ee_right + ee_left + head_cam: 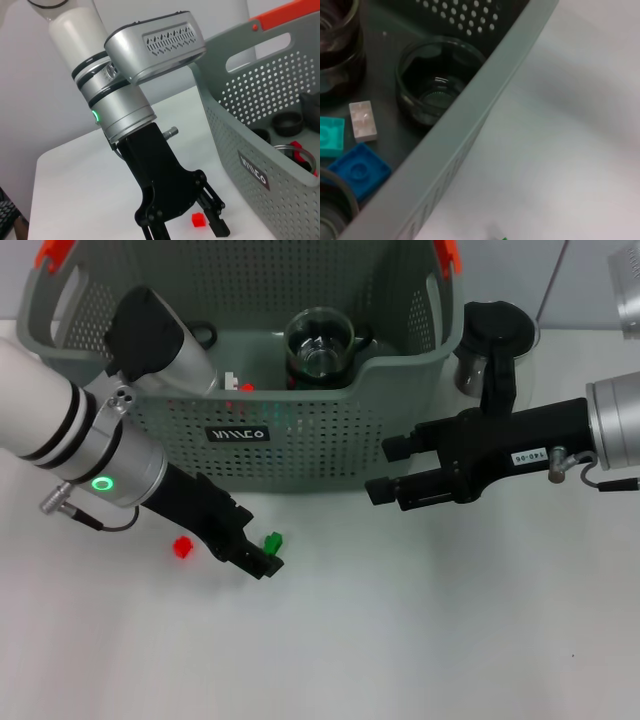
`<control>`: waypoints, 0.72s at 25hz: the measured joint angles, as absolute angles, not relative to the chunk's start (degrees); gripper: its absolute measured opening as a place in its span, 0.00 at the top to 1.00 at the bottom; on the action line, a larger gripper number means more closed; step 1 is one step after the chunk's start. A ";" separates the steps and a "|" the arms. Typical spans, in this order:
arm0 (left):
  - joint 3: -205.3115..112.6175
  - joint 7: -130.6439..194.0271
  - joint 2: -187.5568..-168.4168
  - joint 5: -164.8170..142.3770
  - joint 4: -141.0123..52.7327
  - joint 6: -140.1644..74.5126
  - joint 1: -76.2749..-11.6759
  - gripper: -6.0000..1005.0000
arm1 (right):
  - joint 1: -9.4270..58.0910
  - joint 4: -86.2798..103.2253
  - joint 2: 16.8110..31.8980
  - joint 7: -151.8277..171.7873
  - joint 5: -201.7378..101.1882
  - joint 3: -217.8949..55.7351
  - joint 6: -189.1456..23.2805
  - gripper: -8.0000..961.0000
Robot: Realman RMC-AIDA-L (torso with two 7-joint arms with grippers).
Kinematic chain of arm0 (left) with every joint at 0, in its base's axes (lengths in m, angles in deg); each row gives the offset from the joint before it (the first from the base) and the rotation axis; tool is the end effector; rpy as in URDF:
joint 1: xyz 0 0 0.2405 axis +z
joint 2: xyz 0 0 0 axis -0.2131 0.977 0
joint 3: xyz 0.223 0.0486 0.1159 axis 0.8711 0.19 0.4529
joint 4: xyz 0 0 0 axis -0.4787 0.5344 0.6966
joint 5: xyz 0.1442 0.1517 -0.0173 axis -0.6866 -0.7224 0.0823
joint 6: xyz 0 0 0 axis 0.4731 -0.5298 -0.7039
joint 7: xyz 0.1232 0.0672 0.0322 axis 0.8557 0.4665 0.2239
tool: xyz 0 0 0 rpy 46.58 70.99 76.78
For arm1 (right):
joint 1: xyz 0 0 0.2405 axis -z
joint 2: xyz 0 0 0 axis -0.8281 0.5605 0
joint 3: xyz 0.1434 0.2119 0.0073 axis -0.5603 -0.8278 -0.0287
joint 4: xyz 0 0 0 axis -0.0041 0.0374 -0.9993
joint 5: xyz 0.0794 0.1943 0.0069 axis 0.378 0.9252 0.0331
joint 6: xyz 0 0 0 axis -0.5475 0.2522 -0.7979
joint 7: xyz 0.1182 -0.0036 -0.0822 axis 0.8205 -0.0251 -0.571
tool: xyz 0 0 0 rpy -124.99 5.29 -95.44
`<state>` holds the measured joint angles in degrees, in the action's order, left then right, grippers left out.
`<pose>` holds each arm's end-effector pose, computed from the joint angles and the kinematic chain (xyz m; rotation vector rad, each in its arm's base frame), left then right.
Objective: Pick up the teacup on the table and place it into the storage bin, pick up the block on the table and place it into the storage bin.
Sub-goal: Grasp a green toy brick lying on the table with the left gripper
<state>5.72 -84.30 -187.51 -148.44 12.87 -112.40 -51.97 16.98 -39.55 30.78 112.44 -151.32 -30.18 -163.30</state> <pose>-0.2122 0.3597 -0.0248 -2.8447 -0.7914 0.2944 0.1688 0.3642 -0.0106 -2.9828 0.6405 0.4480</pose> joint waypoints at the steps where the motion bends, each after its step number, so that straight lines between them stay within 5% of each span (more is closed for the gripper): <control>1: 5.82 -84.33 -187.52 -148.40 12.72 -112.24 -52.01 0.20 | 16.95 -39.55 30.77 112.44 -151.32 -30.20 -163.27 0.22; 11: 14.05 -87.00 -187.61 -148.22 10.00 -103.99 -52.13 0.21 | 16.80 -39.55 30.70 112.46 -151.32 -30.25 -162.97 0.22; 18: 18.83 -87.60 -187.70 -148.33 9.83 -101.24 -51.83 0.35 | 16.98 -39.55 30.56 112.46 -151.32 -30.30 -162.99 0.22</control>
<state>18.83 -87.60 -187.70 -148.33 9.83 -101.24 -51.83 16.98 -39.55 30.56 112.46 -151.32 -30.30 -162.99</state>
